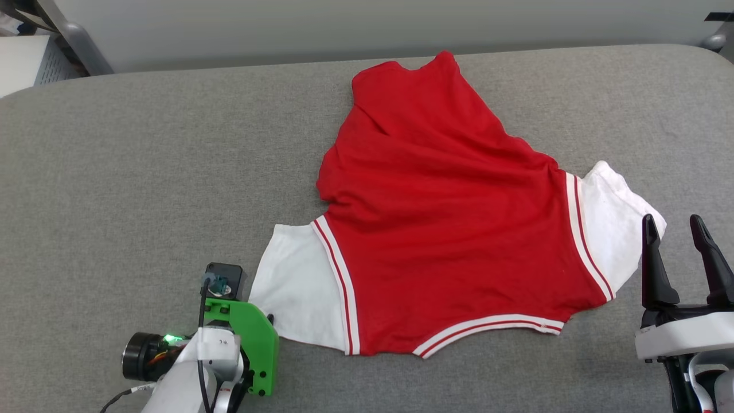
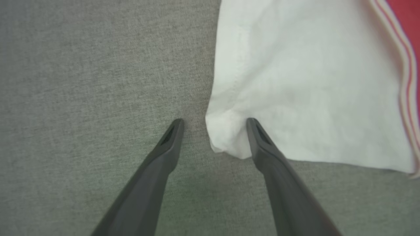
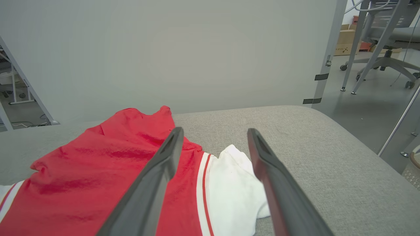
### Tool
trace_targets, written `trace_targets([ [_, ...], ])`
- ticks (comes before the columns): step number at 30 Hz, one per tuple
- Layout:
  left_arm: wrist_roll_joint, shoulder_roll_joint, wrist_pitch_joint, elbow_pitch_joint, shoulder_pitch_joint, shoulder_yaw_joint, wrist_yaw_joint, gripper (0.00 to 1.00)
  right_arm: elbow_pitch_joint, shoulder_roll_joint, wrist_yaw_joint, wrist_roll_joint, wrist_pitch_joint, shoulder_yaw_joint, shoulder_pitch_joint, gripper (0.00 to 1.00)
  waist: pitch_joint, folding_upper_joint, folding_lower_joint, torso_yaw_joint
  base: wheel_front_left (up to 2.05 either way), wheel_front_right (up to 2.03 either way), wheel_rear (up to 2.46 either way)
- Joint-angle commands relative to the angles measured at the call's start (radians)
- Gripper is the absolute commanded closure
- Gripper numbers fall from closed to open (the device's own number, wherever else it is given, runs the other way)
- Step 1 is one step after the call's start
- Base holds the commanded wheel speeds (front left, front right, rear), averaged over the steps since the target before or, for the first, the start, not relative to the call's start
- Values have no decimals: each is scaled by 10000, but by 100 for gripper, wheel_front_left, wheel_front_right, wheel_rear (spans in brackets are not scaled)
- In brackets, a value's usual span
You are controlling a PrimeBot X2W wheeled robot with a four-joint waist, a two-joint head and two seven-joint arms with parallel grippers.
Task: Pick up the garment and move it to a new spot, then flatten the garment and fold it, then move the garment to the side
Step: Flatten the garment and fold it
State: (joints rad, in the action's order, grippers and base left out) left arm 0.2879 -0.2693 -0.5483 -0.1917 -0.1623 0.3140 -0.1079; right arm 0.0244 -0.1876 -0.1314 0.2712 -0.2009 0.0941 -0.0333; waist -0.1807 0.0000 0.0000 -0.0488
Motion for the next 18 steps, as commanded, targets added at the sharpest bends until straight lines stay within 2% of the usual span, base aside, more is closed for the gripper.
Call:
trace_targets([
  [1,59,-67,-238,-191,-83,92,117,0,-14,26,7,-7,-20,-31,-175,0,-205,0,0,-110,0,0,0],
  [2,107,-65,-372,-246,-71,131,162,0,-21,27,7,-12,-28,-27,-189,0,-235,0,0,-113,0,0,0],
  [3,175,-69,-584,-339,-34,194,230,5,-35,30,7,-18,-35,-14,-202,0,-262,0,0,-112,0,0,0],
  [4,257,-62,-773,-422,8,238,292,17,-48,32,7,-23,-42,-4,-211,0,-271,0,0,-107,0,0,0],
  [5,406,-24,-958,-493,70,258,366,84,-66,34,7,-31,-49,12,-216,0,-270,0,0,-94,0,0,0],
  [6,512,4,-1034,-517,113,248,401,100,-82,37,7,-39,-54,29,-216,0,-258,0,0,-79,0,0,0],
  [10,849,105,-804,-410,274,10,352,100,-193,50,7,-98,-16,129,-147,0,-53,0,0,88,0,0,0],
  [11,994,89,-198,-109,335,-401,142,100,-309,15,7,-148,192,184,-50,0,189,0,0,277,0,0,0],
  [18,1406,26,559,1034,468,-1346,-355,100,-525,-165,7,-371,1158,445,267,0,675,0,0,762,0,0,0],
])
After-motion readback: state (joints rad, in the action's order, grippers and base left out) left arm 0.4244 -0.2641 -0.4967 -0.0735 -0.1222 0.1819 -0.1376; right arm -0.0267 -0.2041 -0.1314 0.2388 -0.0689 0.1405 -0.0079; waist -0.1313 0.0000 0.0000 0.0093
